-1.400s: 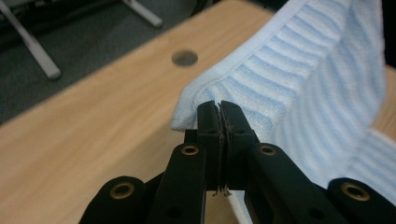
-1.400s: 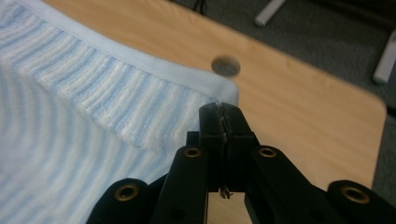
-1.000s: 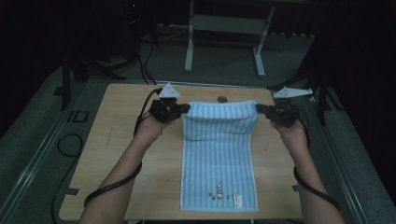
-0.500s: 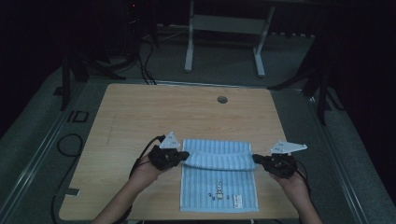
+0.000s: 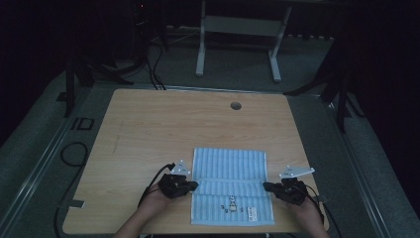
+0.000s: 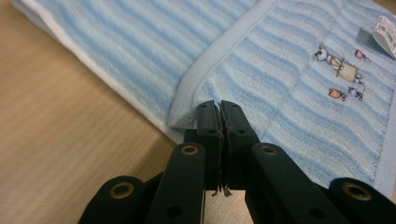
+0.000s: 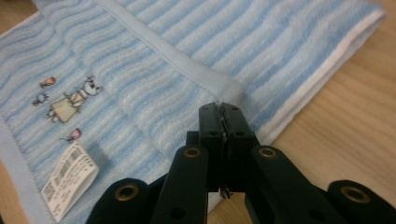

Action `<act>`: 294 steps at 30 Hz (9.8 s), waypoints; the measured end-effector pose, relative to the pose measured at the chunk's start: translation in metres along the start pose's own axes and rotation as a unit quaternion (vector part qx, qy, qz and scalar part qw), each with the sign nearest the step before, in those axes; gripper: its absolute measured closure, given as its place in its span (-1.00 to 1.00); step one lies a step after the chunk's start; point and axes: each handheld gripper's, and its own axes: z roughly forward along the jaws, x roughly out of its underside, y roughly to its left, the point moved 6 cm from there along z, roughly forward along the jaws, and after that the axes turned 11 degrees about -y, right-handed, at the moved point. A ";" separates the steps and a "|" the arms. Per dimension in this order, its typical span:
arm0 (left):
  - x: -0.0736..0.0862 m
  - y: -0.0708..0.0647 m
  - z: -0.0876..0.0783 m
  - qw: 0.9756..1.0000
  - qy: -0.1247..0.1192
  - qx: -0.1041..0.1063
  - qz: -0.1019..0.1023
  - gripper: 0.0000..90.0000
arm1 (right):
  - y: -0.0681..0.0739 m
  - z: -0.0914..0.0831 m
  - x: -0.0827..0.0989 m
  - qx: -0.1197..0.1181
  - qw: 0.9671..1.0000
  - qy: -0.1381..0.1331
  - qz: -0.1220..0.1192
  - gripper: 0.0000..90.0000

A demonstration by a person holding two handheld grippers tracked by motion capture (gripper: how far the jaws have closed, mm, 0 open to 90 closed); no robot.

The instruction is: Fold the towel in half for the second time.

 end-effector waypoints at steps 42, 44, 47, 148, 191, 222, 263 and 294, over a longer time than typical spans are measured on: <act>-0.010 -0.054 -0.022 0.987 0.016 0.154 0.033 0.64 | 0.032 -0.053 -0.005 -0.072 0.997 -0.016 -0.013 0.76; -0.006 -0.063 -0.031 0.981 0.028 0.185 0.046 0.33 | 0.046 -0.068 -0.001 -0.116 0.993 -0.014 -0.018 0.55; -0.006 -0.063 -0.039 0.982 0.022 0.184 0.042 0.13 | 0.055 -0.081 0.006 -0.121 0.992 -0.015 -0.031 0.34; -0.110 0.048 -0.020 0.996 -0.075 -0.042 0.007 0.89 | -0.054 0.002 -0.111 0.052 0.996 -0.064 -0.022 0.87; -0.007 -0.070 -0.027 0.992 -0.005 0.122 0.034 0.03 | 0.057 -0.045 0.015 -0.061 0.998 -0.029 0.014 0.28; -0.025 0.064 0.008 1.000 0.004 -0.017 0.015 0.06 | 0.001 0.082 -0.047 -0.014 0.999 0.006 -0.030 0.21; -0.052 0.115 -0.019 0.996 -0.024 -0.059 -0.059 -0.47 | -0.020 0.129 -0.113 -0.007 1.000 -0.022 -0.021 -0.67; 0.016 0.094 -0.070 0.990 -0.052 -0.109 -0.075 -0.97 | -0.047 0.040 -0.039 0.047 0.996 -0.074 -0.002 -0.70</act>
